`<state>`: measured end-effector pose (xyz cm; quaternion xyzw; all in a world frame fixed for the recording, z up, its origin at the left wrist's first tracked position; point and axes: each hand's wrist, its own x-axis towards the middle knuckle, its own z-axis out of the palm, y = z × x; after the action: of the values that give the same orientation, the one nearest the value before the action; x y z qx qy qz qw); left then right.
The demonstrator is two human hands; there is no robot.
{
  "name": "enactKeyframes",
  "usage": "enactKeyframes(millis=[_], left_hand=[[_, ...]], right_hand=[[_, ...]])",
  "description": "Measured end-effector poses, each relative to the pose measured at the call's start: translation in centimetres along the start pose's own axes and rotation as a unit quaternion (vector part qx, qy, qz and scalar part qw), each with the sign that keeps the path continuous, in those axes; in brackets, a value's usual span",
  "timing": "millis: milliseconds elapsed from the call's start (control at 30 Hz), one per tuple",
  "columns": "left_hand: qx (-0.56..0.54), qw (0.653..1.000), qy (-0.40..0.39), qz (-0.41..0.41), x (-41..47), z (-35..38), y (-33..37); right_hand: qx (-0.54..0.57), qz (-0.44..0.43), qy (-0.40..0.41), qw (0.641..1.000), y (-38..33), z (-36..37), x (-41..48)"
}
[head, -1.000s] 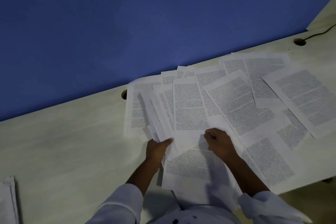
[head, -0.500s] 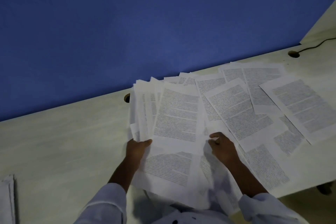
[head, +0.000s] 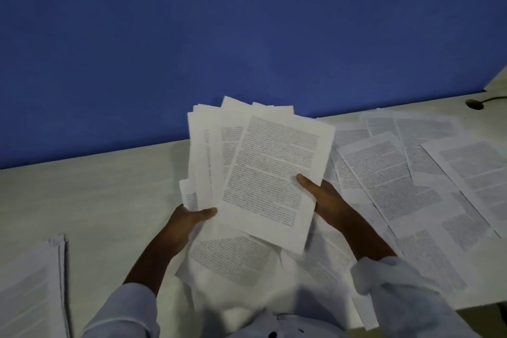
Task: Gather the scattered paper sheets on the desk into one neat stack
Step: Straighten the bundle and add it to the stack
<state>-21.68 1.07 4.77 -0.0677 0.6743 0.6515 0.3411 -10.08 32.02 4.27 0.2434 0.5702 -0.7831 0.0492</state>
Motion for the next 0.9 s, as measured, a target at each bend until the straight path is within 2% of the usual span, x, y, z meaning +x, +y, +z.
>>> enactKeyframes(millis=[67, 133, 267, 367, 533, 600, 700, 800, 900], left_hand=[[-0.003, 0.998, -0.058, -0.008, -0.3, -0.1, 0.4], [0.002, 0.996, -0.086, -0.020, -0.2, -0.1, 0.4], [0.079, 0.995, -0.030, -0.053, 0.7, -0.3, -1.6], [0.059, 0.993, 0.004, -0.104, 0.6, -1.0, -3.3], [-0.014, 0.985, -0.044, -0.168, 0.0, -1.6, -4.1], [0.015, 0.988, -0.028, -0.153, 0.5, -1.3, -4.6], [0.047, 0.994, 0.012, -0.095, 1.8, -1.7, -5.6], [0.027, 0.997, 0.040, -0.063, 1.4, -2.9, -4.9], [-0.017, 0.997, 0.070, -0.030, -0.1, -4.8, -4.1]], right_hand=[[-0.012, -0.016, -0.022, 1.000, -0.6, 1.6, 0.5], [-0.068, -0.003, 0.001, 0.998, -0.2, 3.2, 1.3], [-0.146, 0.036, 0.032, 0.988, 3.0, 6.1, 2.4], [-0.225, 0.041, 0.035, 0.973, 5.4, 7.4, 2.5], [-0.316, 0.039, -0.008, 0.948, 7.4, 8.5, 1.7], [-0.320, 0.035, -0.020, 0.947, 7.6, 8.5, 1.2], [-0.309, 0.023, 0.017, 0.951, 7.3, 8.2, 0.4], [-0.299, 0.024, 0.093, 0.950, 7.6, 6.9, 0.3], [-0.289, 0.040, 0.118, 0.949, 7.9, 6.1, 0.1]])
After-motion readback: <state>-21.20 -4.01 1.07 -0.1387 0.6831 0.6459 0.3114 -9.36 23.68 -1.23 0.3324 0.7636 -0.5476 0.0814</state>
